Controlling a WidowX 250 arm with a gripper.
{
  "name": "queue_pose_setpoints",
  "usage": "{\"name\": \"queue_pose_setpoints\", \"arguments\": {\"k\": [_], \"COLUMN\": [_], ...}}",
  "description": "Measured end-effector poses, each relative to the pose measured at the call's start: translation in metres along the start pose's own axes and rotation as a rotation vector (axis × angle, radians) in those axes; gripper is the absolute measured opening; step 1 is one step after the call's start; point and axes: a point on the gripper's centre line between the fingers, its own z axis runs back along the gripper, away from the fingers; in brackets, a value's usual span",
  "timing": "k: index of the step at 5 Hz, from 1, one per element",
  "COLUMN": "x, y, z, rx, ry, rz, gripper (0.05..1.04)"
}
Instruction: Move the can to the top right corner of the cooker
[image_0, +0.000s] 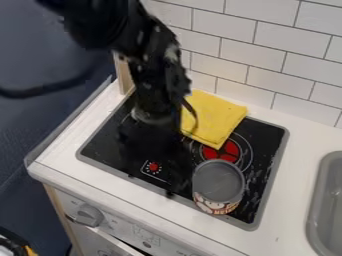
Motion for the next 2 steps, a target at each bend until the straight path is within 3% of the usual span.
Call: {"name": "queue_pose_setpoints", "arguments": {"k": [2], "x": [-0.006], "y": [-0.042], "z": [-0.014], "rx": [-0.001], "ry": [0.005], "rz": [-0.176], "gripper": [0.999]}}
